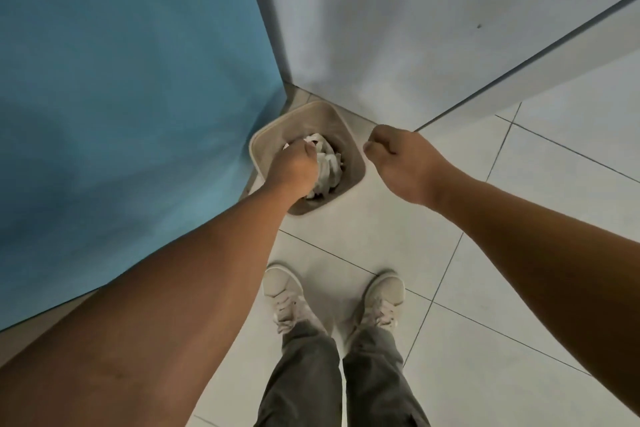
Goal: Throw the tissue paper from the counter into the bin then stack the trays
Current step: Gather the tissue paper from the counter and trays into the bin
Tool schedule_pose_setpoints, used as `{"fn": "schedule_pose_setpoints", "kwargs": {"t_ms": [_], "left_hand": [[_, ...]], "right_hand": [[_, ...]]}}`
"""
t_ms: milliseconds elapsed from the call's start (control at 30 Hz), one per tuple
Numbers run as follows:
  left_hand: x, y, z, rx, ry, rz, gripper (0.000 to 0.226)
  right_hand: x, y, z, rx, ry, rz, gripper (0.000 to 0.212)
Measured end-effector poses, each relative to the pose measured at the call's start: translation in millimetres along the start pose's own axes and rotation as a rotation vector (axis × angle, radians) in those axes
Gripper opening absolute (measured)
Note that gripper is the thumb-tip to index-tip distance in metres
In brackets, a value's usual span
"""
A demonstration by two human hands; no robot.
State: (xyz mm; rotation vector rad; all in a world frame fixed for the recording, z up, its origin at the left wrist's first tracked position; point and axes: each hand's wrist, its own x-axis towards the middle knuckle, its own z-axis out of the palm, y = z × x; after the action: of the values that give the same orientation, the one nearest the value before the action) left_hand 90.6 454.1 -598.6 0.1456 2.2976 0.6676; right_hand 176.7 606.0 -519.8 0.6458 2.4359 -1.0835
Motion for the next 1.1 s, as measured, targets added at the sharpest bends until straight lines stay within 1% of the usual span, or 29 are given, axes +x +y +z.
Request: {"fn": "schedule_pose_setpoints", "kwargs": {"t_ms": [33, 100, 200, 300, 400, 567, 700, 833, 900, 1000, 1100], "left_hand": [[8.3, 0.7, 6.3, -0.031, -0.018, -0.018, 0.043], [22.9, 2.3, 15.1, -0.088, -0.049, -0.057, 0.041], [31.7, 4.2, 18.5, -0.291, -0.071, -0.12, 0.032], [33.3, -2.0, 13.8, -0.395, -0.022, -0.126, 0.038], [26.1, -9.6, 3.6, -0.363, 0.024, -0.111, 0.039], [16.7, -23.5, -12.2, -0.26, 0.055, -0.033, 0.032], [11.8, -35.0, -17.8, -0.213, 0.075, -0.034, 0.032], [9.9, -46.9, -19.2, -0.209, 0.096, -0.003, 0.026], [10.0, -52.0, -21.0, -0.204, 0.12, 0.022, 0.022], [4.0, -55.1, -24.7, -0.223, 0.147, 0.029, 0.014], [-6.3, -49.8, -31.2, -0.178, 0.147, 0.049, 0.022]], "right_hand": [[1.1, 6.6, 4.8, 0.031, -0.023, 0.019, 0.023], [2.3, 18.8, 14.4, 0.041, -0.047, 0.04, 0.023], [4.0, 34.8, 27.1, 0.04, -0.07, 0.072, 0.024], [7.9, 43.6, 37.2, 0.027, -0.088, 0.083, 0.028], [15.9, 44.1, 44.9, 0.013, -0.118, 0.066, 0.033], [47.8, 24.0, 60.6, 0.034, -0.09, 0.035, 0.031], [80.5, 11.7, 79.2, 0.032, -0.097, 0.065, 0.033], [99.8, 16.0, 98.0, 0.002, -0.122, 0.127, 0.049], [98.8, 20.8, 103.7, -0.026, -0.137, 0.134, 0.058], [83.4, 22.9, 102.3, -0.067, -0.13, 0.089, 0.063], [64.1, 20.5, 87.9, -0.097, -0.106, 0.071, 0.061]]}}
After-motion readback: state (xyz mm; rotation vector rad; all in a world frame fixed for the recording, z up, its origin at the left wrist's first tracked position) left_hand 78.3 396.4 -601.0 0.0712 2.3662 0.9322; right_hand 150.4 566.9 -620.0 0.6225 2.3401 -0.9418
